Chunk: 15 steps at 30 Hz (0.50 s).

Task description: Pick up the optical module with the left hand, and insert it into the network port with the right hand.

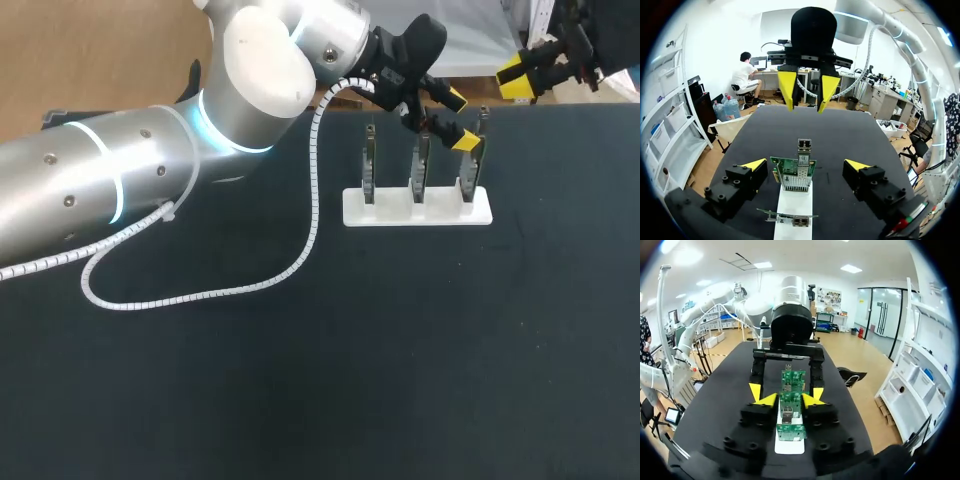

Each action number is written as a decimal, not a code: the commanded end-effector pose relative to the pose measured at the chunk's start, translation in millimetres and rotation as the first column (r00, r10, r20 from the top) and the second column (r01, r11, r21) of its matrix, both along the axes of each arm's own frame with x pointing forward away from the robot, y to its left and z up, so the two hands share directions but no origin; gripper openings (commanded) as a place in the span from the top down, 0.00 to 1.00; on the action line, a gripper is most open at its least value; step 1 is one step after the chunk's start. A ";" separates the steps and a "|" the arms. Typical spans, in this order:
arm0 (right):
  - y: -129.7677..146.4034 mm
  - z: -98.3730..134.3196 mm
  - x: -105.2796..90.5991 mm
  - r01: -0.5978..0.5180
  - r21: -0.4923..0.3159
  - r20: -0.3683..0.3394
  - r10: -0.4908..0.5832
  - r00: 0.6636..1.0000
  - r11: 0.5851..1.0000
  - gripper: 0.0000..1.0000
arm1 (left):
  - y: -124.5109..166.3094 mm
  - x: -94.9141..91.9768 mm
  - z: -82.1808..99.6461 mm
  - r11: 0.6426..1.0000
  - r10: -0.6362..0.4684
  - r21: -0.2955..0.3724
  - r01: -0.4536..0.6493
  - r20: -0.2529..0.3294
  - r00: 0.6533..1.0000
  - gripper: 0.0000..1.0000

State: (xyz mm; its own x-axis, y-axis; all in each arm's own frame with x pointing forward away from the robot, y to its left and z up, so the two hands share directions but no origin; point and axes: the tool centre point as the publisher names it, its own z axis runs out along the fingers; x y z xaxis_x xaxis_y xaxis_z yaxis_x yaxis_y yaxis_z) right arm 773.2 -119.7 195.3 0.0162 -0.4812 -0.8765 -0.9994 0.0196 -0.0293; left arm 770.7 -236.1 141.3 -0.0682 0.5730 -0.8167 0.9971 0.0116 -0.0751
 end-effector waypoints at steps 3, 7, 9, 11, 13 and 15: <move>9.4 -4.2 -6.4 0.010 -0.008 0.017 -0.010 1.000 1.000 1.00 | 0.7 -2.4 0.5 1.000 0.005 0.002 -0.005 0.002 1.000 0.00; 12.9 -5.1 -6.2 0.007 -0.003 0.020 -0.007 1.000 1.000 1.00 | 0.7 -2.4 0.5 1.000 0.005 0.002 -0.005 0.002 1.000 0.00; 13.3 -8.9 -5.2 0.003 -0.013 0.014 -0.003 1.000 1.000 1.00 | 0.7 -2.4 0.5 1.000 0.005 0.002 -0.005 0.002 1.000 0.00; 13.6 -10.2 -5.0 -0.002 -0.015 0.010 0.003 1.000 1.000 1.00 | 0.7 -2.4 0.5 1.000 0.005 0.002 -0.005 0.002 1.000 0.00; 13.4 -10.3 -5.2 -0.003 -0.015 0.009 0.004 1.000 1.000 1.00 | 0.7 -2.4 0.5 1.000 0.005 0.002 -0.005 0.002 1.000 0.00; 12.5 -11.5 -5.9 -0.007 -0.016 0.006 0.007 1.000 1.000 1.00 | 0.7 -2.4 0.5 1.000 0.005 0.002 -0.005 0.002 1.000 0.00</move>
State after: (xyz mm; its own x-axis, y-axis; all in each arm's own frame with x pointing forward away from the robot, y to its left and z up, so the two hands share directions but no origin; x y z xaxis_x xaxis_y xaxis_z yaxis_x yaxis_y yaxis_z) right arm 766.0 -106.6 184.9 0.0250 -0.4959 -0.8680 -0.9992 0.0155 -0.0377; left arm 770.7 -236.1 141.3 -0.0682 0.5730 -0.8167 0.9971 0.0117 -0.0751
